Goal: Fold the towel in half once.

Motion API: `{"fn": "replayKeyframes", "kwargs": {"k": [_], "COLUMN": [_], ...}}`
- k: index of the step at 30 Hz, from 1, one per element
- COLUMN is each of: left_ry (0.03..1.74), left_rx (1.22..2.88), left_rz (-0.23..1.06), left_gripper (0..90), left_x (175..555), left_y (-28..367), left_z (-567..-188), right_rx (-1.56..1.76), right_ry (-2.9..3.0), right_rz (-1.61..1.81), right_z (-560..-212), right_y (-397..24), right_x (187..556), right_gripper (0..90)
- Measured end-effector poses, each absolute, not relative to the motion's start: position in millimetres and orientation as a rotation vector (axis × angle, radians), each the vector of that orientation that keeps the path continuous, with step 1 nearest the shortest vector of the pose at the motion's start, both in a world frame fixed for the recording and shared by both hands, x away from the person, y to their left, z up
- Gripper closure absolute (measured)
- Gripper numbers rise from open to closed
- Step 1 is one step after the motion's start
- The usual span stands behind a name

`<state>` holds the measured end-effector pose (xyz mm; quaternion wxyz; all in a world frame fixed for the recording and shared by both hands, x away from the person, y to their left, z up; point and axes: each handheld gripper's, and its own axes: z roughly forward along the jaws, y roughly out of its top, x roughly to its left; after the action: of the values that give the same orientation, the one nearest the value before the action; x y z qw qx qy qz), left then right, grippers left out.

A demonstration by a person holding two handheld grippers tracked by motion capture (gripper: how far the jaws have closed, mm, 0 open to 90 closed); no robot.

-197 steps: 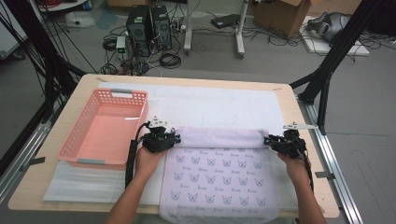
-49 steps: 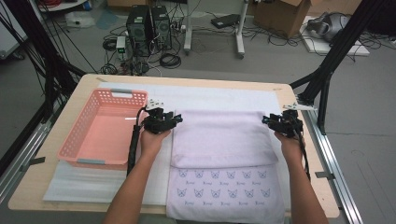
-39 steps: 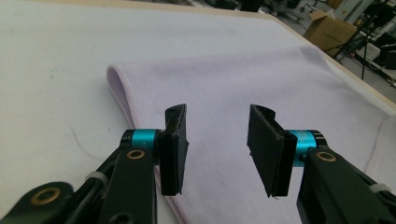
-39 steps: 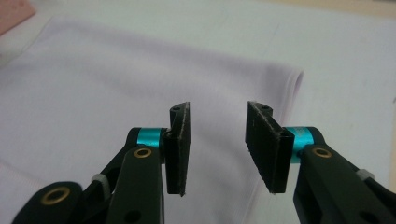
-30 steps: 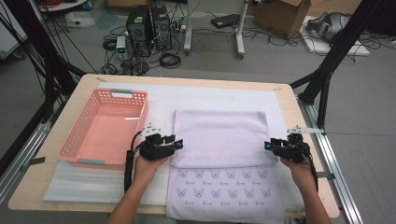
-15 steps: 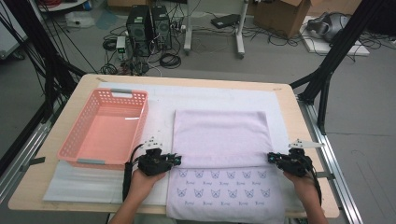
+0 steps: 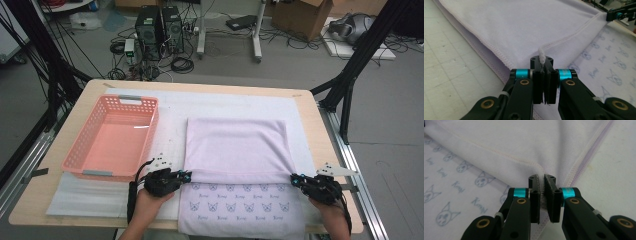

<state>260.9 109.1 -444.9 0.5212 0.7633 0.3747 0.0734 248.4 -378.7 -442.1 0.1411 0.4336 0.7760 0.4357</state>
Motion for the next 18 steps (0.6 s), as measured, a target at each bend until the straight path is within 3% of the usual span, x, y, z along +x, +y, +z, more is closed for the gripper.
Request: {"fn": "replayKeyframes", "kwargs": {"k": [18], "left_ry": [0.856], "left_rx": [1.778], "left_rz": [0.179], "left_gripper": [86.9], "left_x": [203.4], "left_y": [130.3], "left_z": [-439.2], "right_rx": [1.161], "right_ry": [2.315], "right_rz": [1.326], "right_z": [-437.0], "right_y": [-378.9], "right_x": [196.7], "right_gripper": [83.3]}}
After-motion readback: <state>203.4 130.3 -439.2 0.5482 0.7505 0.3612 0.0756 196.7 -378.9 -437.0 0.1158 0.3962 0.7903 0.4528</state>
